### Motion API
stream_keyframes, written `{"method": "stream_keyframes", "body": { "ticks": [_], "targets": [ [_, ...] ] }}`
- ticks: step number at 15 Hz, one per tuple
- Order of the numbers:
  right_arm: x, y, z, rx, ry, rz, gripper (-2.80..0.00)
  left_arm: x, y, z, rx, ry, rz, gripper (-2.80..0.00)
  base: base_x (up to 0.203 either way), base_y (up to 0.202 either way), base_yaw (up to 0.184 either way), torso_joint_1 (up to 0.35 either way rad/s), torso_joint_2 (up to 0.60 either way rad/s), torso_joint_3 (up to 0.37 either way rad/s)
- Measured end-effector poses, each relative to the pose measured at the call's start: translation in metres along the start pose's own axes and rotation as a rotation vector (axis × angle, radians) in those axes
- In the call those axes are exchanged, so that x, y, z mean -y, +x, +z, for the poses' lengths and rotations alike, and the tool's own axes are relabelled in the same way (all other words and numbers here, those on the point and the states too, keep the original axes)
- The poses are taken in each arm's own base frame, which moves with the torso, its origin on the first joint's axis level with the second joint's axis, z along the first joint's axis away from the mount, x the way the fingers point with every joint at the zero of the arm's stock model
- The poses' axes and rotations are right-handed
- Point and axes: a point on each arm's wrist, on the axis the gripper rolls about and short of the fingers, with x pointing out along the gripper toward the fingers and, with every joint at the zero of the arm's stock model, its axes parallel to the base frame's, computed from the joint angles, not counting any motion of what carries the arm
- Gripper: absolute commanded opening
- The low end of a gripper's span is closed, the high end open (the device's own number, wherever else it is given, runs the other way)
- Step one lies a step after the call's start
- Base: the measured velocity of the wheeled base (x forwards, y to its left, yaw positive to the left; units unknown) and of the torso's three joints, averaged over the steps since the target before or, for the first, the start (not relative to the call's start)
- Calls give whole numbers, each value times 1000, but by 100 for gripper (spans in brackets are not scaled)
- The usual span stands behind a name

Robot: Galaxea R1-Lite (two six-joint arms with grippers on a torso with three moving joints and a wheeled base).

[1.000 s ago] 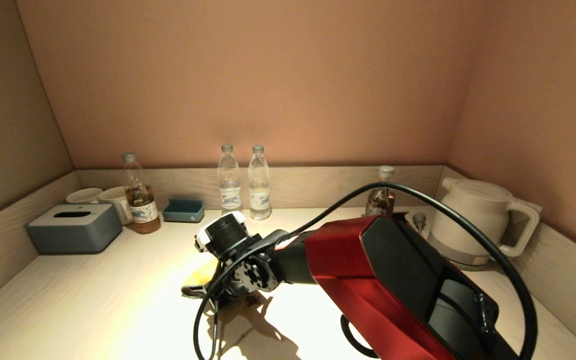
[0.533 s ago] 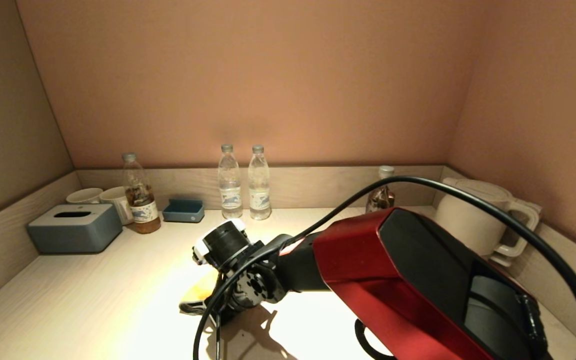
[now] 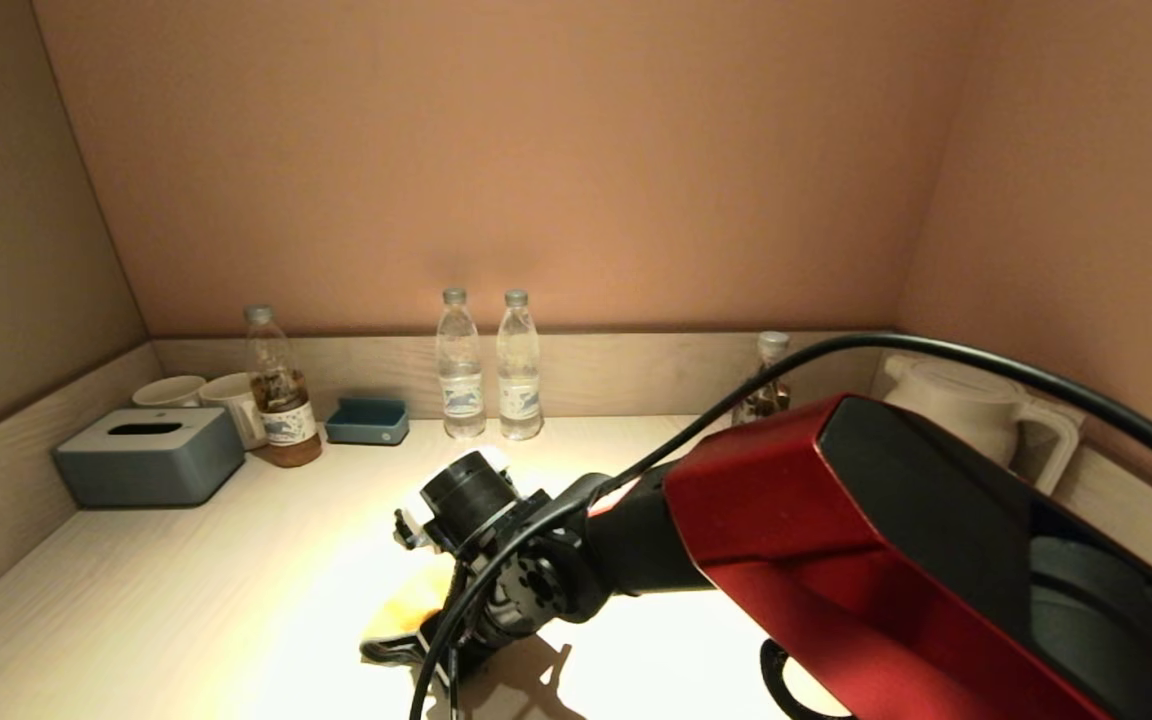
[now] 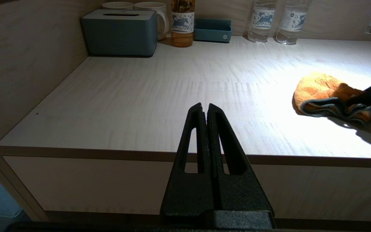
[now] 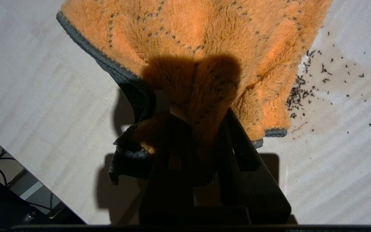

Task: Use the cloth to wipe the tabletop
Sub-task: Sweep the stains on the table

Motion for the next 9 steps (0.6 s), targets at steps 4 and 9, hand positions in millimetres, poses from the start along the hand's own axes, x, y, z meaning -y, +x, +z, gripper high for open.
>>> {"method": "stream_keyframes", "body": {
  "ticks": [4,9],
  "targets": [
    [25,-10,-20,-20,46,-31,-280,0,0,0,0,0,0,-280,0,0,0,0,0,0],
    [39,-21,-19,20,73,-52,-280,0,0,0,0,0,0,-280,0,0,0,0,0,0]
  ]
}}
